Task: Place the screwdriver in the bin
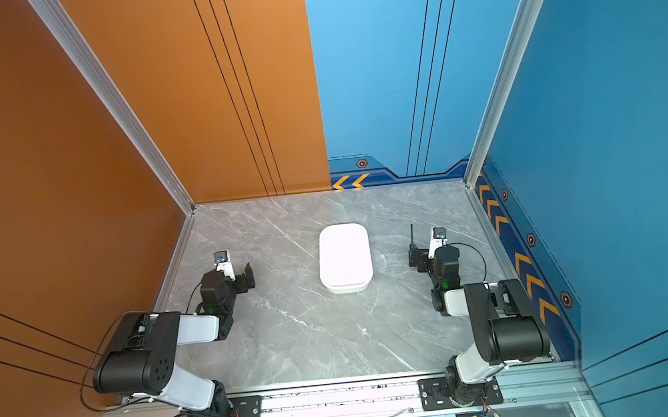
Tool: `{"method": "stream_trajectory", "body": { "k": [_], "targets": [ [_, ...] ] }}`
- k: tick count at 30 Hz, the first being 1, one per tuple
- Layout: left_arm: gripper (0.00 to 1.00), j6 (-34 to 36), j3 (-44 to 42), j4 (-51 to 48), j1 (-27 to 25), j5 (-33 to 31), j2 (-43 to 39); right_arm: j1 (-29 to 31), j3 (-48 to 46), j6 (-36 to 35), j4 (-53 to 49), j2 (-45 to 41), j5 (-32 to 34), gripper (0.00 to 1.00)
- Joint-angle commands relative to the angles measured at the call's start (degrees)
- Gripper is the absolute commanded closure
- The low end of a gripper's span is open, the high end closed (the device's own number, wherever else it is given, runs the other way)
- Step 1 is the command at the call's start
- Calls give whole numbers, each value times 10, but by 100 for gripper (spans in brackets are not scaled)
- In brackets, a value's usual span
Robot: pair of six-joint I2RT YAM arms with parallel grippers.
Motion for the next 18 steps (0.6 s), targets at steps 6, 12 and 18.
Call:
{"method": "stream_trajectory", "body": {
  "k": [6,12,18],
  "targets": [
    [2,8,8,-2,3,9,4,3,-2,-4,9,5,9,0],
    [2,11,9,-1,8,30,3,2,0,-6,5,3,1,0],
    [2,14,20,-69,7,38,-51,6,51,-2,-138,-51,17,0]
  ]
}}
